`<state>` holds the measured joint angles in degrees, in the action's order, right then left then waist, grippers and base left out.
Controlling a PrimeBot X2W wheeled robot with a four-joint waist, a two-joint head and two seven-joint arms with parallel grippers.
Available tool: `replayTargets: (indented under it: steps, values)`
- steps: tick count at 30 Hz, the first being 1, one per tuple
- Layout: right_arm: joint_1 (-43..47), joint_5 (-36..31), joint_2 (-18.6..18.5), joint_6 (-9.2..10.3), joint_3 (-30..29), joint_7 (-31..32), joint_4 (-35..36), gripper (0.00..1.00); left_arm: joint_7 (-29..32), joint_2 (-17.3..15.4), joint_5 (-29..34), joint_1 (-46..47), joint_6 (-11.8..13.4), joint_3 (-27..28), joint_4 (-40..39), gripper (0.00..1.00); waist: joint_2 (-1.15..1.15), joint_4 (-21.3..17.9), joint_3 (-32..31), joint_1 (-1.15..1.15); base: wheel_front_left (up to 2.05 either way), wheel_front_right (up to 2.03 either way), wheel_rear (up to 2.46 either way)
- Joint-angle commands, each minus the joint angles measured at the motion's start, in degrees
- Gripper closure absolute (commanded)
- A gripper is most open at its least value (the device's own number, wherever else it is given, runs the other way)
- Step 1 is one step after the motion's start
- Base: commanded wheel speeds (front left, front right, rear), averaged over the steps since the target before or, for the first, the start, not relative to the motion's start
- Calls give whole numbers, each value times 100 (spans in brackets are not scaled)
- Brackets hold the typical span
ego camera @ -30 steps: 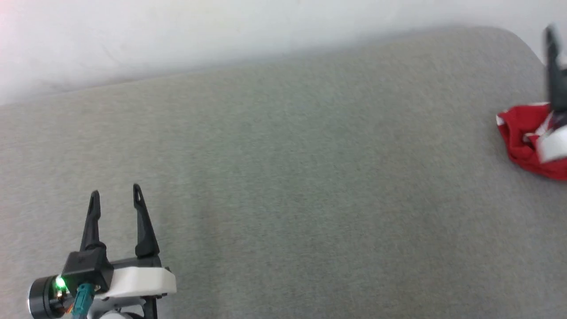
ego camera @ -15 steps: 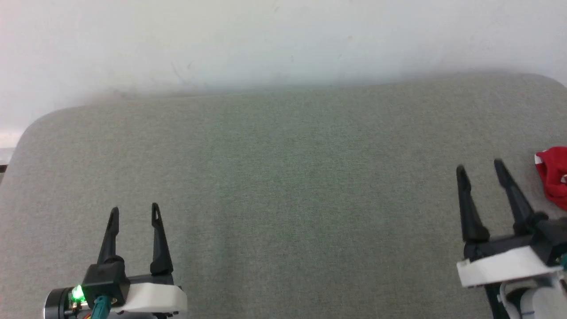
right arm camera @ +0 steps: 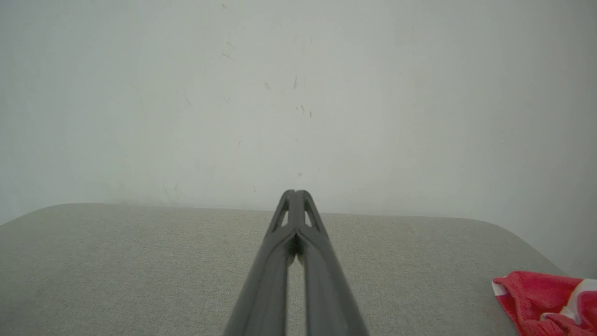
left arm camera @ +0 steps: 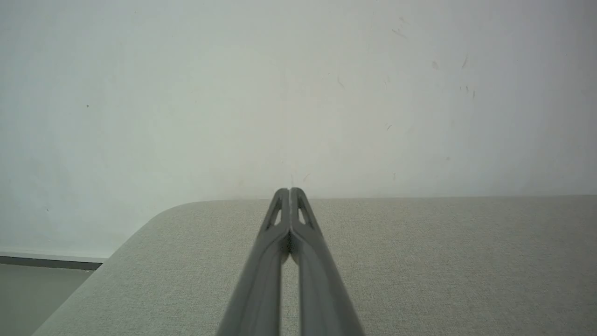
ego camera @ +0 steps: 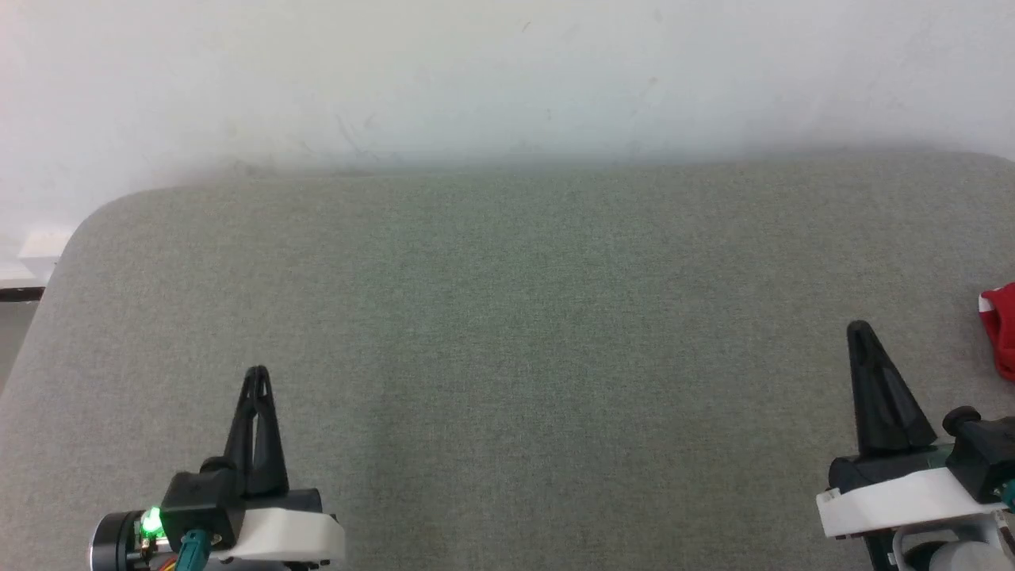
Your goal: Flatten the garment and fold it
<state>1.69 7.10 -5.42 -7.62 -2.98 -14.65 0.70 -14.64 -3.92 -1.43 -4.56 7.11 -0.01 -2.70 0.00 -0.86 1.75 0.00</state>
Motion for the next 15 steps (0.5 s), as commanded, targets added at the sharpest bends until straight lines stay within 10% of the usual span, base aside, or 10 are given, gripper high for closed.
replayTargets:
  steps: [1, 15]
  values:
    - [-2, -8, 3, 0, 4, 16, 0, 100, 16, 1, 2, 5, -8, -1, 3, 100, 0, 0, -1, 0, 0, 0, 0]
    - [-21, -87, 31, 2, 38, 180, -8, 100, 180, 13, 18, 56, -87, -1, 33, 100, 0, 10, -21, 0, 0, 0, 0]
